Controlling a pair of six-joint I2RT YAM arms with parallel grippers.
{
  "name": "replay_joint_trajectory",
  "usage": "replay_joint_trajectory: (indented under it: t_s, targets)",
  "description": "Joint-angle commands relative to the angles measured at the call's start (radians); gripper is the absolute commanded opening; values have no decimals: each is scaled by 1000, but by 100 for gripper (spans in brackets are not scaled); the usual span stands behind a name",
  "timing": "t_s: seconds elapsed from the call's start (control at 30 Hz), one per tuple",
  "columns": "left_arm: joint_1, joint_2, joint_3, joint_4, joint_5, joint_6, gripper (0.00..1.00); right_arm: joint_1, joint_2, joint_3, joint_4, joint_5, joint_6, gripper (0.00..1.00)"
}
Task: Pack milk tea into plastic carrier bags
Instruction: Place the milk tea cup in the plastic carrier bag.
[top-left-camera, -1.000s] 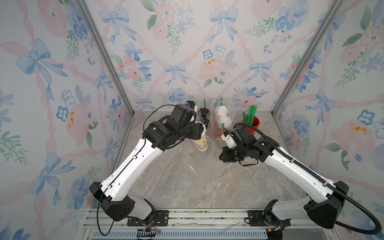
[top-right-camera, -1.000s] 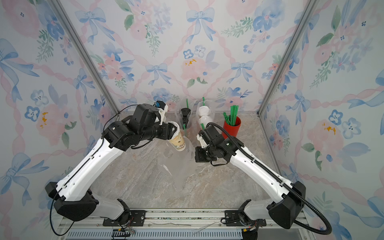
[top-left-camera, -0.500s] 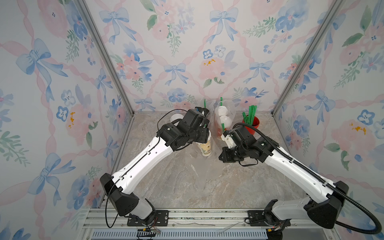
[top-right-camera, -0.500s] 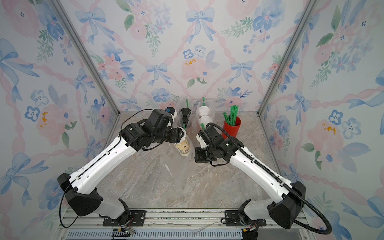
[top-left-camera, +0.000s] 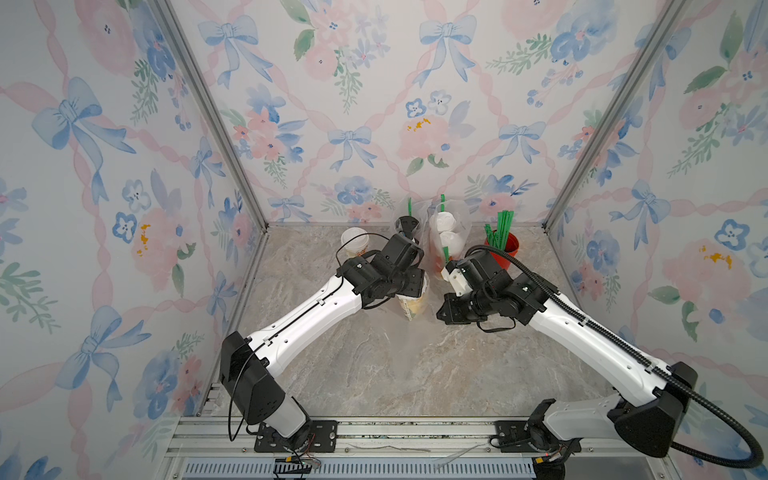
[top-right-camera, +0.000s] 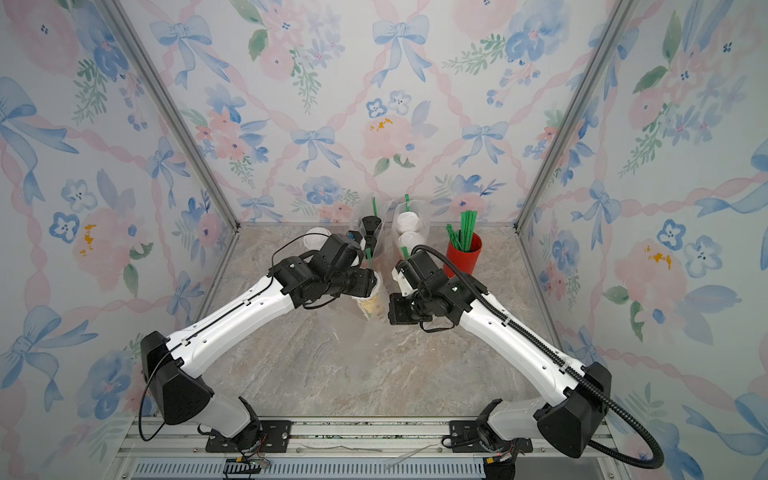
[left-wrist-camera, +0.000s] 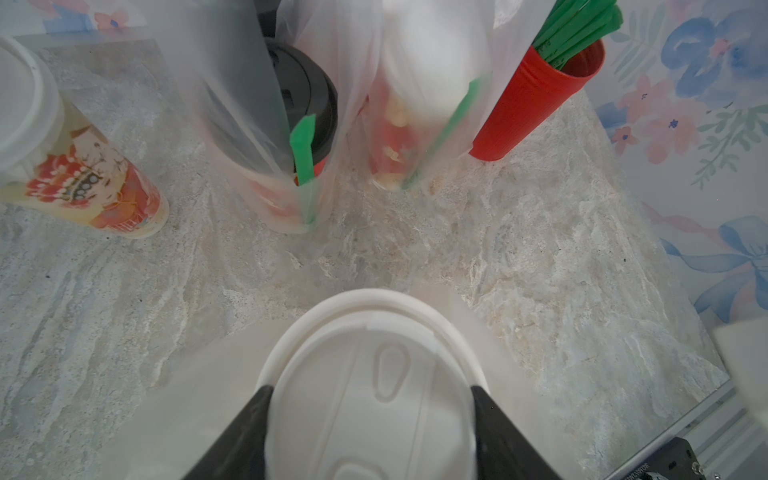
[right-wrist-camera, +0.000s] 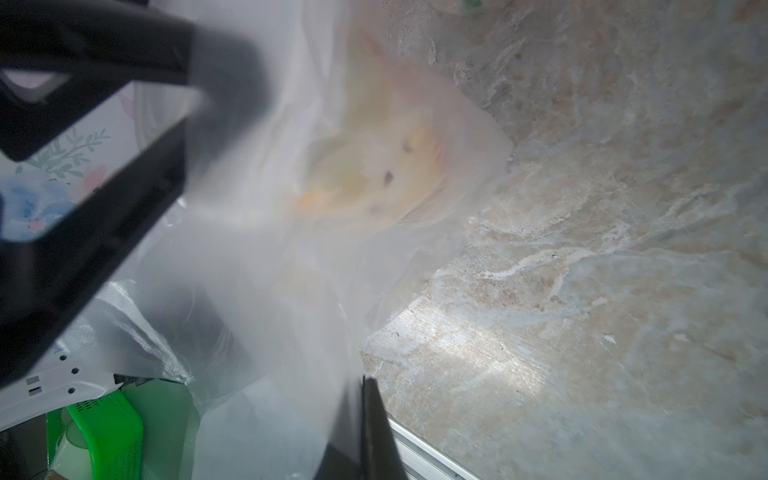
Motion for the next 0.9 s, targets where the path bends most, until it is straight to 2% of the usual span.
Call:
replay_joint_trajectory:
  t_s: [0.0,0.23,0.43,0.67,0.87]
  targets:
    - [-3,16,-36,56,10,-26,37,14,-1,16,5,-12,-5,0]
    - [1,9,-119,129,86,-49,41,12,-6,10,3,-12,-10,0]
    - [4,12,-171,145,71,-55,48,10,-3,0,17,-18,-8,0]
    - [3,-33,-188,150,84,-52,72,9,-3,-16,23,-19,-10,0]
    - [11,-86,-192,148,85,-40,80,9,-14,-22,27,-19,-7,0]
